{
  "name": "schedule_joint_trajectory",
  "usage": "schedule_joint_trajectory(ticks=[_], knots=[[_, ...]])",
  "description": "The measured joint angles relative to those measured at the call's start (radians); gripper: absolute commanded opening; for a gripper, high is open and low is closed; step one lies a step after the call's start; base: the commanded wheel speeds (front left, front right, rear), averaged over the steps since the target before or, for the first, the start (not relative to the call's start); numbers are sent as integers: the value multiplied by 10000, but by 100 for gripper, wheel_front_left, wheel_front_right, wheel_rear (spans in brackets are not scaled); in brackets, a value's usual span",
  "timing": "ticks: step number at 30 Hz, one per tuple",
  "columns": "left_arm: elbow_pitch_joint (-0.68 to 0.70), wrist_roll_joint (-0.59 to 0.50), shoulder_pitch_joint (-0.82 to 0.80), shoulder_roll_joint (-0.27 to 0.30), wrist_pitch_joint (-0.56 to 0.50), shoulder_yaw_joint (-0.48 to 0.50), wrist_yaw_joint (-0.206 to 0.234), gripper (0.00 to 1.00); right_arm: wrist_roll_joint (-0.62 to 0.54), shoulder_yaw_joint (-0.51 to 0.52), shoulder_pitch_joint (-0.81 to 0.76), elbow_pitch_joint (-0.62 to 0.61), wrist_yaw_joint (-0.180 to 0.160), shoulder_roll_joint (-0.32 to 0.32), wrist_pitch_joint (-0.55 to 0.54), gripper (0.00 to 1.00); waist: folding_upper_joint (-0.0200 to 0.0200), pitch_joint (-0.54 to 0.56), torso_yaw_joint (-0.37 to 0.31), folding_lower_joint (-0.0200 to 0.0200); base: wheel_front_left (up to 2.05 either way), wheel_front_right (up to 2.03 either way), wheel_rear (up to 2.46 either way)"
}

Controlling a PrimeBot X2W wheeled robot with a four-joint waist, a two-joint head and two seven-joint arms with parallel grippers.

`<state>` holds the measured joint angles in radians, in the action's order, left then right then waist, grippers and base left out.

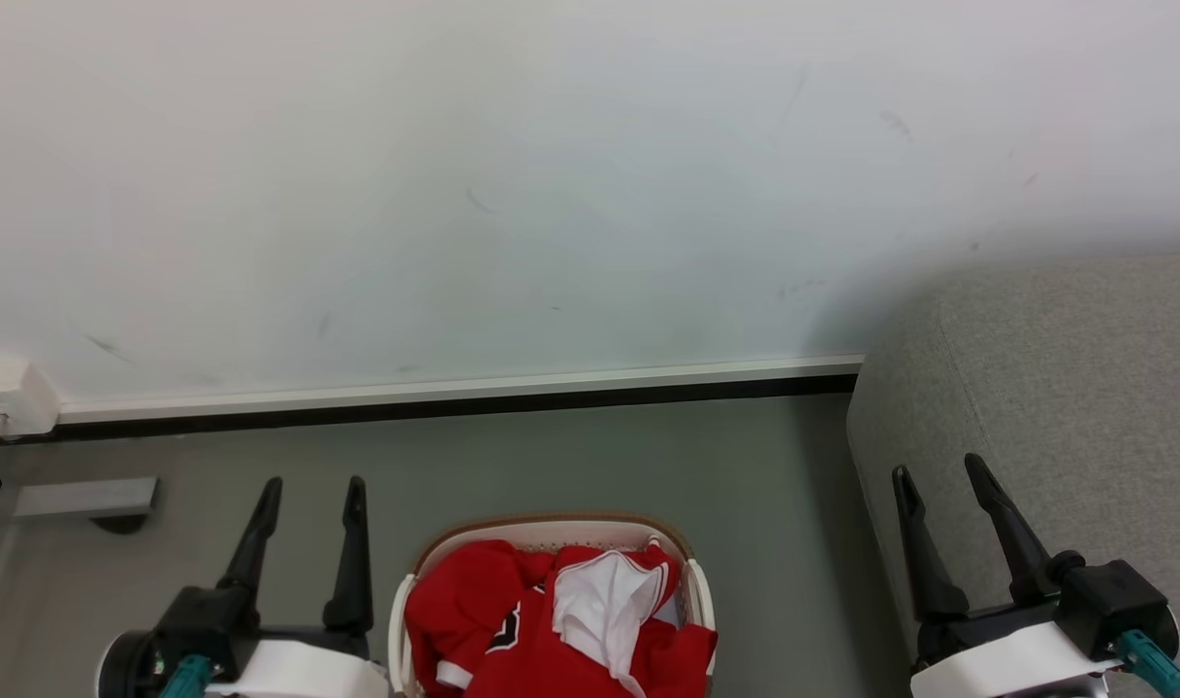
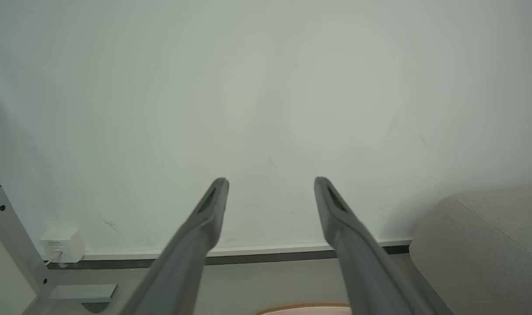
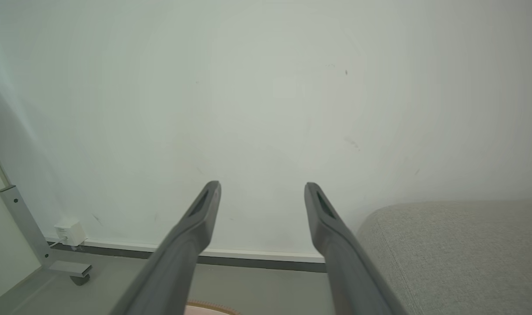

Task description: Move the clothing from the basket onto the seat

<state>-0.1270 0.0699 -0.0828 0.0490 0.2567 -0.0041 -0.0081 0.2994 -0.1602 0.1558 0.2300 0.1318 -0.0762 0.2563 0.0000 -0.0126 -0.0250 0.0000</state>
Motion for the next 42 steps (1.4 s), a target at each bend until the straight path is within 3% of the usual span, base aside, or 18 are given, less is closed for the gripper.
schedule_joint_trajectory(ticks=[31, 42], knots=[[-15, 44, -20, -4, 75, 27, 61, 100, 25, 44, 69, -86, 0, 23, 63, 100, 0, -134, -231, 0, 0, 0, 0], [-351, 203, -504, -10, 75, -33, -2, 100, 274, 290, 500, -596, 0, 48, 65, 100, 0, -984, -600, 0, 0, 0, 0]])
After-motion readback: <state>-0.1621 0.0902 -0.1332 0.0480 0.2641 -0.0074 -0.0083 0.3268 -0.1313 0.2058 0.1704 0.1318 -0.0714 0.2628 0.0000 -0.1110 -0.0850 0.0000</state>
